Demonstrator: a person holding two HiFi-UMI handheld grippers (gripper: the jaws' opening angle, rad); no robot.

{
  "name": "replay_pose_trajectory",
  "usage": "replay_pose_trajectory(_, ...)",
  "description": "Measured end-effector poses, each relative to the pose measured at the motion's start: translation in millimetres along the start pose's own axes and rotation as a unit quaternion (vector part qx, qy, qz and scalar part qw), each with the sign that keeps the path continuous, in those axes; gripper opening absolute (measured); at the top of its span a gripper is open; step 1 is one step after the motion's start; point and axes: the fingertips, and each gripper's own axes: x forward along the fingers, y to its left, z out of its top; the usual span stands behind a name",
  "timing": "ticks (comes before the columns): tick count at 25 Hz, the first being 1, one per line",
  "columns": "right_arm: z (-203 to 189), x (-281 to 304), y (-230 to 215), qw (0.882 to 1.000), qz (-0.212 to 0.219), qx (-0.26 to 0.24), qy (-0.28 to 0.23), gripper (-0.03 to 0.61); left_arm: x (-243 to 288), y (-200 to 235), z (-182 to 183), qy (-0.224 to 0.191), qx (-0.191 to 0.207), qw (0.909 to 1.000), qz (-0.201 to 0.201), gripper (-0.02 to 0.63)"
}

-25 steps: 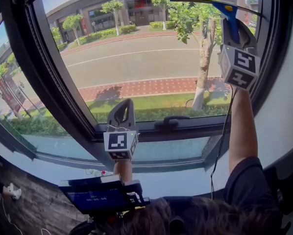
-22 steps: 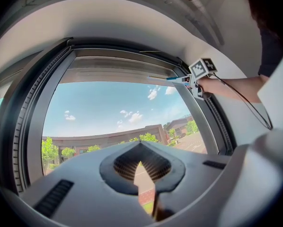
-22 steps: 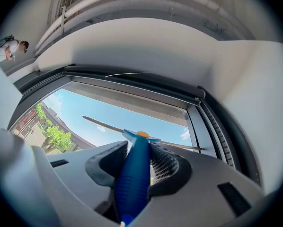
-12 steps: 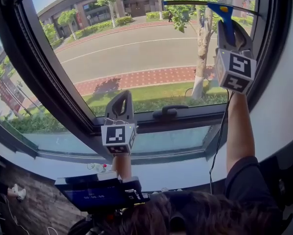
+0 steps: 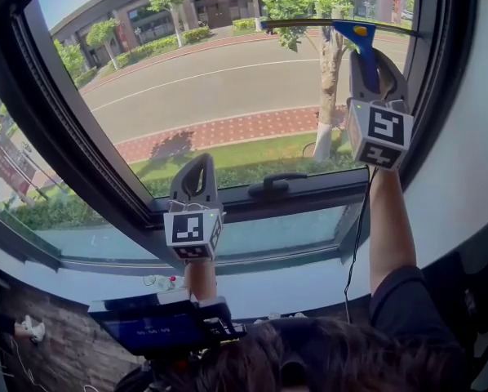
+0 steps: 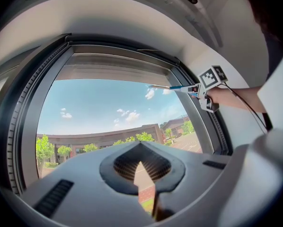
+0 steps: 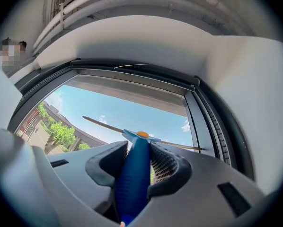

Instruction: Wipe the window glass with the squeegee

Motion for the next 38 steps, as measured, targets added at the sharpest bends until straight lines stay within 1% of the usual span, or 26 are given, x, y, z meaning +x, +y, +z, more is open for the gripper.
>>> replay_pose_trajectory(9,-26.6,-15.9,5.6,1.000,0.008,-0.008,0.012,0.141,1.9,1.5,-0.2,-0.003,-0.004,1.0000,0.002,0.002)
replay_pose_trajectory(15,-37.4,-25.1,6.4,1.000,0.009,-0.015,0.018,0.141,2.0,-2.7,1.8,0.001,-0.002,1.0000,-0.003,0.001)
replay_pose_trajectory(25,-55.8,-38.9,9.6,0.998,0.010,-0.018,0.052,0.141,2.3,-4.6,-0.9,0.007,-0.003,1.0000,-0.006,0.001)
replay_pose_trajectory(29,-64.1,-44.4,12.7,0.999,0.014,-0.016,0.048,0.141,2.5,-6.5,-0.2,0.006,-0.004,1.0000,-0.007,0.001)
replay_pose_trajectory(34,-79.0,-53.2,18.0,0.997,0.017,-0.014,0.072,0.141,3.5,-7.4,-1.1,0.006,-0.005,0.9999,-0.009,0.002)
replay_pose_trajectory(38,-90.6,-57.8,20.1,0.998,0.024,-0.023,0.060,0.141,3.8,-9.3,-2.3,0.008,-0.008,0.9999,-0.010,0.002)
